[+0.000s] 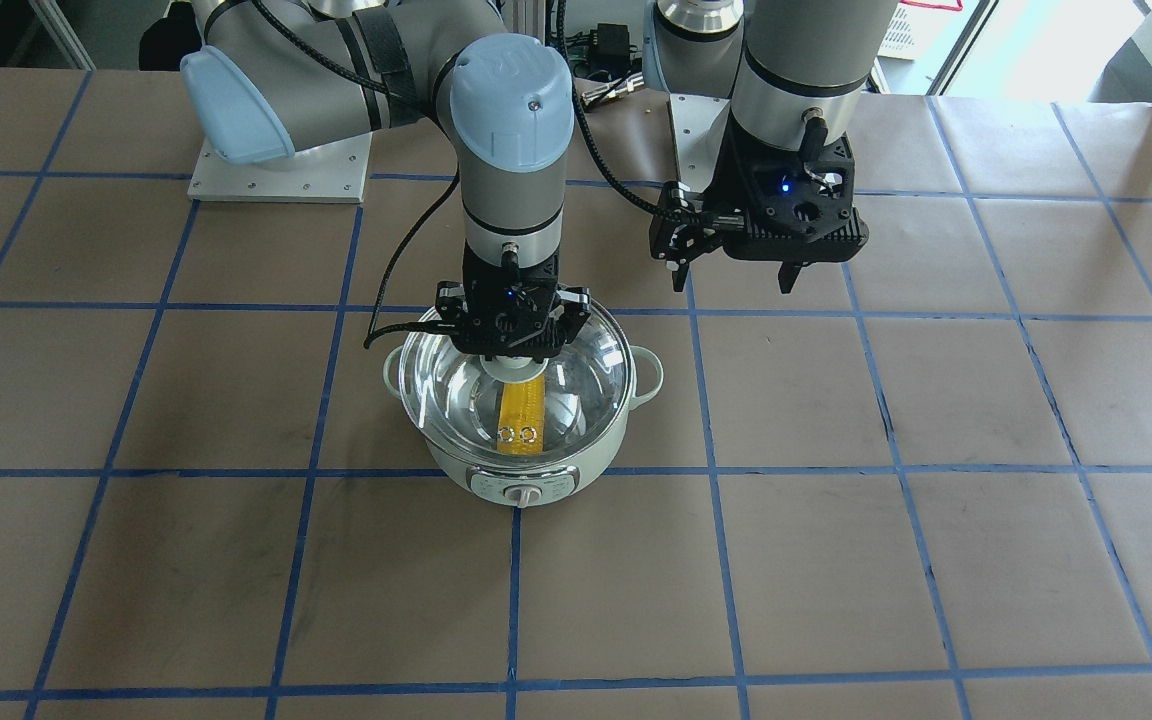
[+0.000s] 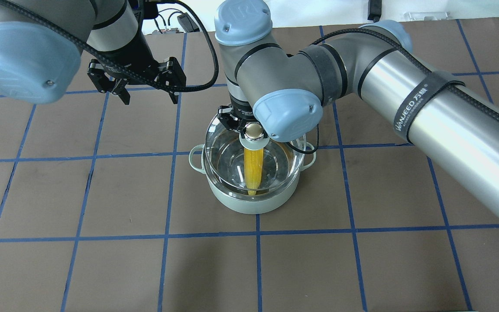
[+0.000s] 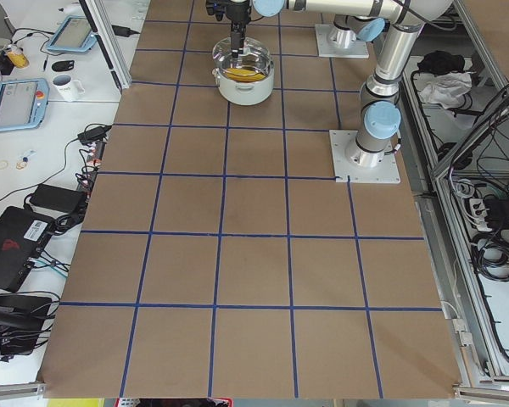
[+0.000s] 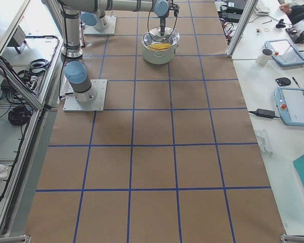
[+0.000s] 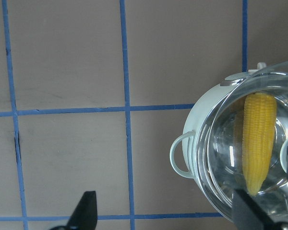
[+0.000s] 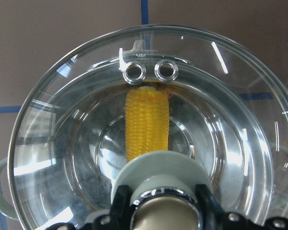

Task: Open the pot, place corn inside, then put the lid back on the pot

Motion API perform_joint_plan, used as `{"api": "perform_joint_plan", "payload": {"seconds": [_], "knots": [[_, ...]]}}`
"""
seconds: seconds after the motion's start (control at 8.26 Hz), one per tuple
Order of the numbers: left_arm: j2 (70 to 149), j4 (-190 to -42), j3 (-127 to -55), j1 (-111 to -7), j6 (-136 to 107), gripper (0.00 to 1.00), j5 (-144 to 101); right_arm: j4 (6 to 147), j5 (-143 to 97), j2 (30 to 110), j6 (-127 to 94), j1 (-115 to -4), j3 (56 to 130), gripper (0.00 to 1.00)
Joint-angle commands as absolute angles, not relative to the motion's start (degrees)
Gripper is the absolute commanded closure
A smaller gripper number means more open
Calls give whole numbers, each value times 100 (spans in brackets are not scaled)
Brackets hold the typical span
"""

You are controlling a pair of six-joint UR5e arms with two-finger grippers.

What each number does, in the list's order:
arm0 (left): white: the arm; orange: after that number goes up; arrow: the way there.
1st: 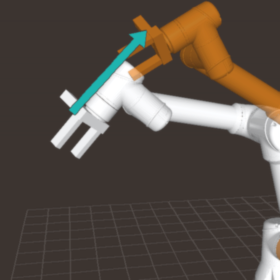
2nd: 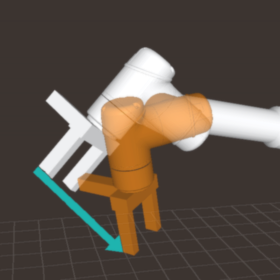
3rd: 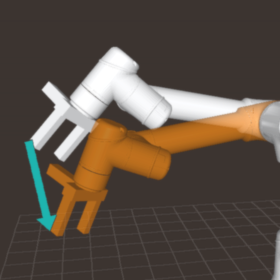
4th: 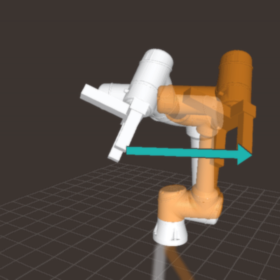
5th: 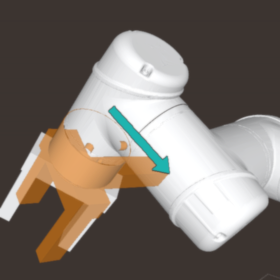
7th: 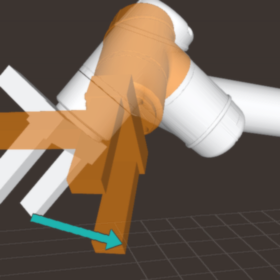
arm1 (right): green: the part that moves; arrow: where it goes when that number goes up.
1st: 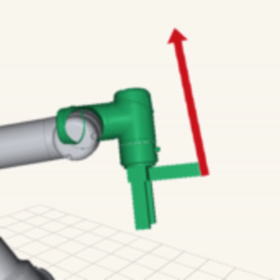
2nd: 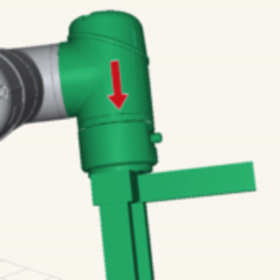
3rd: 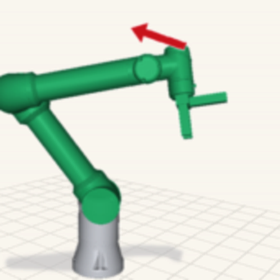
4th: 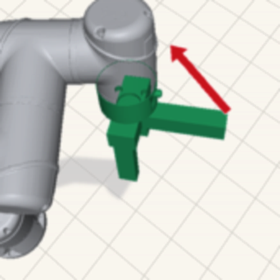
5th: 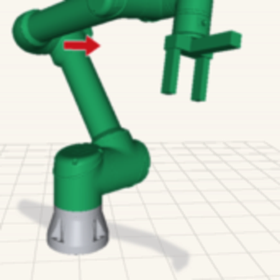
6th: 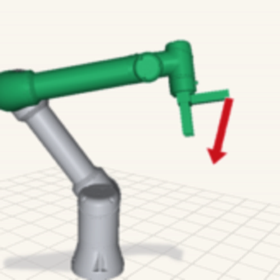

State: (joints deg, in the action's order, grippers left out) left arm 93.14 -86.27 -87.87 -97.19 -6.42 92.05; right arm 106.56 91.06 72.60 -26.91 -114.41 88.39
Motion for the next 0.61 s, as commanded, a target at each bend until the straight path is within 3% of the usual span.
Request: {"api": "perform_joint_plan", "payload": {"seconds": [0.0,0.48], "knots": [[9325,-8762,-8789,-9301,-598,0,9193,10723,8939,7181,-2899,-11452,8868,54],[9343,-8938,-8798,-9220,-606,0,9063,10696,8921,7181,-2909,-11452,8894,54]]}}
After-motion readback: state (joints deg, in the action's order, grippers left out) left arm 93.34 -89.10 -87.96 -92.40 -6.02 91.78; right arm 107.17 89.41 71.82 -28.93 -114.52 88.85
